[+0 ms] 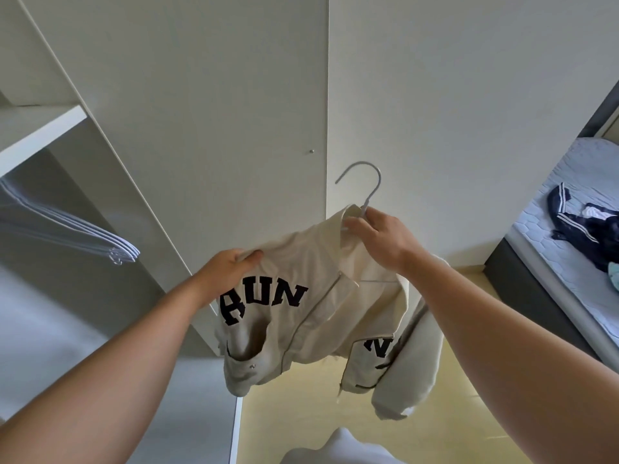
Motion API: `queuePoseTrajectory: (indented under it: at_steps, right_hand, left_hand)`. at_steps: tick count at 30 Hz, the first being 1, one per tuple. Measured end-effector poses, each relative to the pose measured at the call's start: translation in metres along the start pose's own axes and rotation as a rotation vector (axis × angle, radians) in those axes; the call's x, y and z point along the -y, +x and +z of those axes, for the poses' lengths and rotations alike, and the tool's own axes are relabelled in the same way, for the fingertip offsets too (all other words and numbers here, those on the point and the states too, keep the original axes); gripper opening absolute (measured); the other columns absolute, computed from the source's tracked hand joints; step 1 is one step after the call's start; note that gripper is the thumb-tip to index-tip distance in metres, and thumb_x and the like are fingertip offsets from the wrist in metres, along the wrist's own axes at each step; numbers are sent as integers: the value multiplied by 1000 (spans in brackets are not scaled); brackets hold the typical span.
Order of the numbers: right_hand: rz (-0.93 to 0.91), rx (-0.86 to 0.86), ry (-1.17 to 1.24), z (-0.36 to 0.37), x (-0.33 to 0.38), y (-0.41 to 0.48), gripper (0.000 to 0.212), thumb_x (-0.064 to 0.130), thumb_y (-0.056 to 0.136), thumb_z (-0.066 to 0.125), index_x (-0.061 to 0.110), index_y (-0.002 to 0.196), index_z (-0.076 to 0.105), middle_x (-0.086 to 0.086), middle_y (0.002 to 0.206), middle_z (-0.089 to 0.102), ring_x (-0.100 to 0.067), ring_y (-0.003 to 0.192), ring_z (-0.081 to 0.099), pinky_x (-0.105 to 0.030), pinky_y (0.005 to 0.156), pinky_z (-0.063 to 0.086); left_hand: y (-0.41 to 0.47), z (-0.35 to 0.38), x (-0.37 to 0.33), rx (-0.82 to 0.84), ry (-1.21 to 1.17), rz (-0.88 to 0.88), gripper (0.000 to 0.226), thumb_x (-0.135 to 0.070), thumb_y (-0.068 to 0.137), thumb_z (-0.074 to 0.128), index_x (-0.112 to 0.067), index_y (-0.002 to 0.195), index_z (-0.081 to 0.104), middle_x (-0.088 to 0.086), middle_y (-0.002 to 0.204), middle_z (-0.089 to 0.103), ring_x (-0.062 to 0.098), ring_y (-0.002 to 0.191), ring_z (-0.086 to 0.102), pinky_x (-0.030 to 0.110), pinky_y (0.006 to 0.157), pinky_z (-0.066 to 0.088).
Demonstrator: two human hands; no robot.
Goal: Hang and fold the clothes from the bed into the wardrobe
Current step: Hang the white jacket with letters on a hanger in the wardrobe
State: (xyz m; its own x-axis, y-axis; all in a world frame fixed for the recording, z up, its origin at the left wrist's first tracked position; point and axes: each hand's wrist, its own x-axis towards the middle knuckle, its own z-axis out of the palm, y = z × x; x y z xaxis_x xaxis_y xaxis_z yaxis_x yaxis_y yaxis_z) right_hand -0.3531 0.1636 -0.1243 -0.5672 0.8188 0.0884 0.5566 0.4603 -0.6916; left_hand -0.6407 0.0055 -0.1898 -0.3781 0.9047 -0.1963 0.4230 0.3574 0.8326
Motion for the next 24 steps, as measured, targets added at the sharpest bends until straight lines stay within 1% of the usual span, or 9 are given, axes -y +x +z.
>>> queuePoseTrajectory:
  at_steps: [4, 8, 9, 12, 14, 17, 19, 21, 24]
  right_hand:
    - [15, 3, -71, 14, -1, -7, 71, 100, 69, 36, 33, 76, 61, 10, 68, 68, -12, 73, 67, -38, 74, 56]
    - [62, -96, -83, 25, -5, -8, 63, 93, 63, 55, 30, 66, 55, 9, 60, 60, -11, 62, 61, -32, 57, 48]
    - [56, -86, -61, 25, -4, -6, 62, 92, 63, 57, 30, 64, 53, 10, 57, 57, -11, 59, 58, -32, 54, 44]
    - [27, -43, 0, 20, 1, -4, 65, 88, 62, 64, 25, 60, 47, 12, 50, 48, -9, 50, 47, -30, 51, 37]
    - [16, -43, 50, 18, 4, -3, 71, 84, 61, 69, 18, 61, 44, 11, 51, 44, -10, 50, 44, -31, 52, 36]
    - [17, -61, 119, 16, 5, -4, 64, 74, 64, 74, 18, 58, 44, 11, 50, 42, -9, 49, 41, -31, 51, 34]
    - [18, -62, 129, 15, 4, -5, 58, 65, 70, 76, 10, 66, 57, -2, 57, 54, -21, 55, 50, -38, 55, 41]
    - [21, -71, 118, 16, 4, -5, 53, 55, 79, 76, 3, 77, 67, -20, 73, 64, -34, 70, 61, -46, 62, 49]
    - [16, -104, 152, 15, 4, -8, 42, 43, 85, 72, 2, 75, 67, -19, 68, 60, -28, 62, 54, -41, 59, 45]
  left_hand:
    - [-8, 9, 2, 180, -256, -101, 48, -66, 77, 73, -26, 103, 77, 3, 110, 76, 22, 103, 71, 39, 90, 54]
    - [-11, 4, 9, 392, -620, -291, 95, -80, 88, 43, 1, 136, 57, 28, 136, 59, 41, 130, 55, 49, 114, 38]
    - [-11, 0, 11, 398, -656, -351, 92, -76, 91, 41, 3, 134, 57, 29, 133, 60, 42, 126, 58, 47, 110, 41]
    - [-15, -2, 15, 458, -512, -444, 38, -31, 88, 55, 0, 104, 70, 20, 101, 74, 31, 92, 72, 37, 84, 53]
    - [-18, 3, 21, 483, -357, -469, 27, -11, 91, 52, 3, 102, 73, 23, 105, 74, 31, 91, 73, 36, 78, 57]
    - [-23, 13, 23, 540, -150, -467, 31, -11, 97, 51, 6, 116, 69, 24, 113, 70, 31, 93, 69, 35, 78, 55]
    - [-26, 20, 22, 607, -2, -446, 39, -11, 91, 52, 13, 120, 61, 28, 107, 61, 34, 93, 54, 38, 75, 43]
    - [-28, 27, 24, 630, 84, -424, 35, -2, 89, 49, 10, 120, 61, 23, 107, 55, 32, 94, 45, 37, 70, 38]
    - [-32, 34, 29, 620, 79, -443, 28, -5, 87, 52, -5, 112, 62, 19, 105, 54, 30, 93, 44, 38, 76, 35]
